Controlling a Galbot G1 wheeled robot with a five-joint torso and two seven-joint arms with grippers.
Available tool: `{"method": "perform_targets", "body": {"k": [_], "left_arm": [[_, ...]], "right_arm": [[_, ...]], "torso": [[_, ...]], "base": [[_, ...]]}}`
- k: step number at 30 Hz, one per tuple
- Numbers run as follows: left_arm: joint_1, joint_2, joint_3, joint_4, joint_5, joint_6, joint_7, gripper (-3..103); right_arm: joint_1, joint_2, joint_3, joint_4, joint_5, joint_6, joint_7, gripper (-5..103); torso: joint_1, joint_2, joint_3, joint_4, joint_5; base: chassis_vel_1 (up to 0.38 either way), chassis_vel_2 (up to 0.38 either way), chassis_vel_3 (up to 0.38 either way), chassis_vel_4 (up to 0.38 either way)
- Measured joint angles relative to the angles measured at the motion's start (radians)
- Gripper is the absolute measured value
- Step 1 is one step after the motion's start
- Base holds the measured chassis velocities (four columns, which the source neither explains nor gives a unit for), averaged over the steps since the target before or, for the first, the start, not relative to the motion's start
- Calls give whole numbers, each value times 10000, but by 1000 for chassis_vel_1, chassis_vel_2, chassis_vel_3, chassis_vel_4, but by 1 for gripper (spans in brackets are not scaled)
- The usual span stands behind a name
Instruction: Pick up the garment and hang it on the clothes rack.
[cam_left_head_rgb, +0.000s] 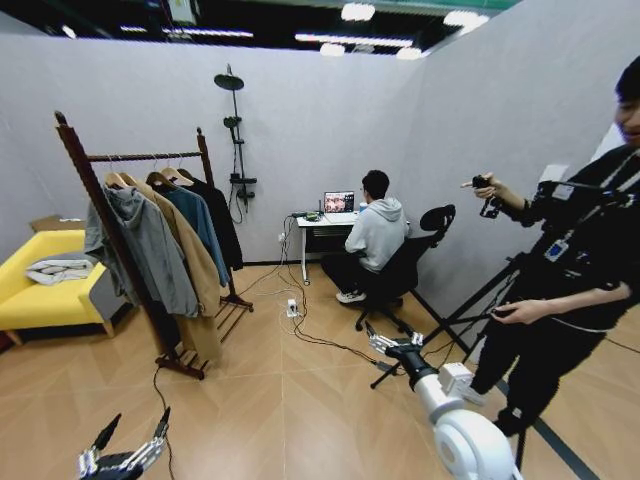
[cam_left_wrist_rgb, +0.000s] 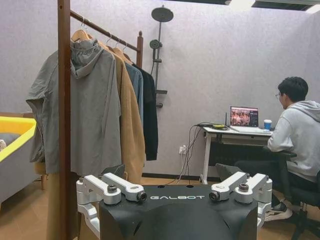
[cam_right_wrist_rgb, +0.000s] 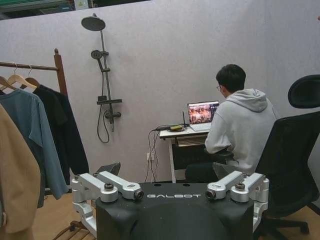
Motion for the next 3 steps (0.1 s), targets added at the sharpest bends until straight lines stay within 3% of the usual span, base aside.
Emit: {"method": "perform_targets", "body": {"k": [3], "left_arm": [[1,0,0,0,0,0,0,100]], "right_arm": [[-122,14,171,63,-98,-97,-42,100]], "torso": [[1,0,0,0,0]], "base": [[0,0,0,0]]}}
